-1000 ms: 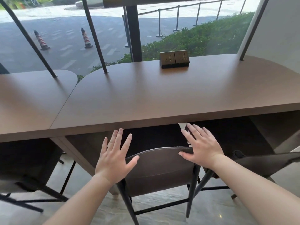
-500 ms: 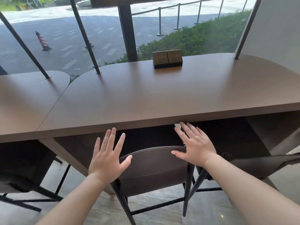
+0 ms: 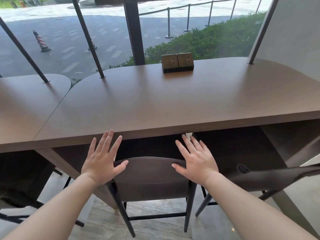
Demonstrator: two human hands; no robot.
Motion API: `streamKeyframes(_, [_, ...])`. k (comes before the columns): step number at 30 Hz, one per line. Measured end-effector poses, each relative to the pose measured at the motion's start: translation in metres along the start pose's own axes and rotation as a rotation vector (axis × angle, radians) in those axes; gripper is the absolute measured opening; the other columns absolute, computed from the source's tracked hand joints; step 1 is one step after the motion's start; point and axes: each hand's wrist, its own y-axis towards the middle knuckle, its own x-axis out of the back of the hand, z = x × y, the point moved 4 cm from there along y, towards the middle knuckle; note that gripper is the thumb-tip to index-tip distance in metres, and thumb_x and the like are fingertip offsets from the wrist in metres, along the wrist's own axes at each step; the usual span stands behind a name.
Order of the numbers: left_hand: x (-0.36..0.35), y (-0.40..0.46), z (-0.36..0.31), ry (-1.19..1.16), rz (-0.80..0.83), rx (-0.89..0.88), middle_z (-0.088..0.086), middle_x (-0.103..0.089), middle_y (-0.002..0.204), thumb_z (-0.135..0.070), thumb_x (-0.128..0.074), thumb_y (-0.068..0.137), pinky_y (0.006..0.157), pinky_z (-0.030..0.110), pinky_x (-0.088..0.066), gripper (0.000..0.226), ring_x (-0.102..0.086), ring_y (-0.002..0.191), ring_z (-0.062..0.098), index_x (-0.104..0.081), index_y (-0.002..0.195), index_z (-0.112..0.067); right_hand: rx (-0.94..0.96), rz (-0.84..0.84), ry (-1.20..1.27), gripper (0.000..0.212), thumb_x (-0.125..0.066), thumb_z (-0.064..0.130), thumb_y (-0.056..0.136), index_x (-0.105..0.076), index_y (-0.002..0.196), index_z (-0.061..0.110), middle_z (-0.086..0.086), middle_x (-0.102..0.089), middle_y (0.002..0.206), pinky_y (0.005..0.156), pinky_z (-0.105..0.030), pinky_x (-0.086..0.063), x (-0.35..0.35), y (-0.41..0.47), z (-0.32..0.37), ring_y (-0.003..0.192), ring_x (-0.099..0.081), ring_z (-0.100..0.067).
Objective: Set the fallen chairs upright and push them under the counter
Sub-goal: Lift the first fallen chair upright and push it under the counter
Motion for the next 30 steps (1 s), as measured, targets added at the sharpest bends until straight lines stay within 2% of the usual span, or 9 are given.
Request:
streamKeyframes(6, [-0.010, 0.010, 0.025, -0.014, -0.011, -0.029, 0.004, 0.005, 0.167, -0.075, -0.038, 0.084, 0.121, 0.041, 0.012, 0.095, 0.004, 0.153, 0.021, -0.011, 0.158, -0.022, 0.012, -0.017, -0.025, 0.075, -0.039, 0.068, 0.089, -0.037, 0.149, 0.024, -0.010, -0.037, 0.155, 0.111, -0.050, -0.036, -0.008, 0.004, 0.019, 0.141, -0.037, -0.032])
streamKeyframes(15, [-0.021, 0.010, 0.037, 0.035, -0.036, -0.145, 0.009, 0.002, 0.167, -0.075, -0.028, 0.089, 0.121, 0.047, 0.010, 0.087, 0.002, 0.153, 0.027, -0.006, 0.158, -0.027, 0.023, -0.080, -0.049, 0.071, -0.046, 0.061, 0.089, -0.044, 0.147, 0.021, -0.010, -0.040, 0.154, 0.110, -0.049, -0.037, -0.009, 0.005, 0.035, 0.138, -0.041, -0.031])
streamKeyframes(19, [-0.028, -0.007, 0.033, 0.033, -0.046, -0.173, 0.011, 0.003, 0.166, -0.076, -0.037, 0.085, 0.120, 0.048, 0.009, 0.092, 0.001, 0.153, 0.029, -0.007, 0.158, -0.029, 0.069, -0.159, -0.037, 0.068, -0.052, 0.056, 0.089, -0.046, 0.145, 0.020, -0.011, -0.039, 0.154, 0.111, -0.049, -0.037, -0.015, -0.011, 0.039, 0.137, -0.043, -0.030])
streamKeyframes(23, [-0.030, -0.021, 0.027, 0.049, -0.065, -0.131, 0.012, 0.003, 0.166, -0.076, -0.036, 0.085, 0.120, 0.047, 0.009, 0.091, 0.002, 0.153, 0.030, -0.013, 0.158, -0.028, 0.092, -0.189, -0.085, 0.072, -0.053, 0.061, 0.089, -0.044, 0.146, 0.019, -0.013, -0.039, 0.154, 0.111, -0.049, -0.037, -0.020, -0.019, 0.037, 0.136, -0.044, -0.031])
streamKeyframes(30, [-0.036, -0.031, 0.009, 0.029, -0.052, -0.093, 0.012, 0.002, 0.166, -0.076, -0.027, 0.090, 0.119, 0.052, 0.003, 0.084, 0.001, 0.153, 0.030, -0.009, 0.157, -0.029, 0.089, -0.152, -0.124, 0.079, -0.050, 0.068, 0.089, -0.038, 0.149, 0.017, -0.014, -0.036, 0.155, 0.111, -0.052, -0.036, -0.032, -0.017, 0.020, 0.138, -0.042, -0.032])
